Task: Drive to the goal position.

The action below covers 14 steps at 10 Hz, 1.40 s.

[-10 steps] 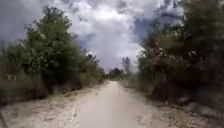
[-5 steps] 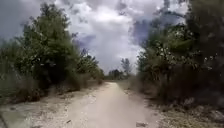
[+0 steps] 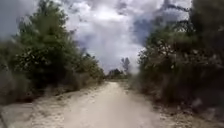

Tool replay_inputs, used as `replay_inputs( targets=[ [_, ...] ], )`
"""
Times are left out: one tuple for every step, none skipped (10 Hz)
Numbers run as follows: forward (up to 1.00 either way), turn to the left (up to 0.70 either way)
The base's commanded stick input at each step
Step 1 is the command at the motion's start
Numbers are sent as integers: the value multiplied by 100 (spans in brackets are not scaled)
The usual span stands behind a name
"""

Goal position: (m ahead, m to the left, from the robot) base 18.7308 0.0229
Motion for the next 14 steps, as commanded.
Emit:
replay_inputs(
  targets=[
    [50,0],
    [50,0],
    [50,0],
    [50,0],
    [50,0],
    [50,0],
    [50,0],
    [50,0],
    [50,0],
    [50,0],
    [50,0],
    [50,0],
    [50,0],
    [50,0]
  ],
)
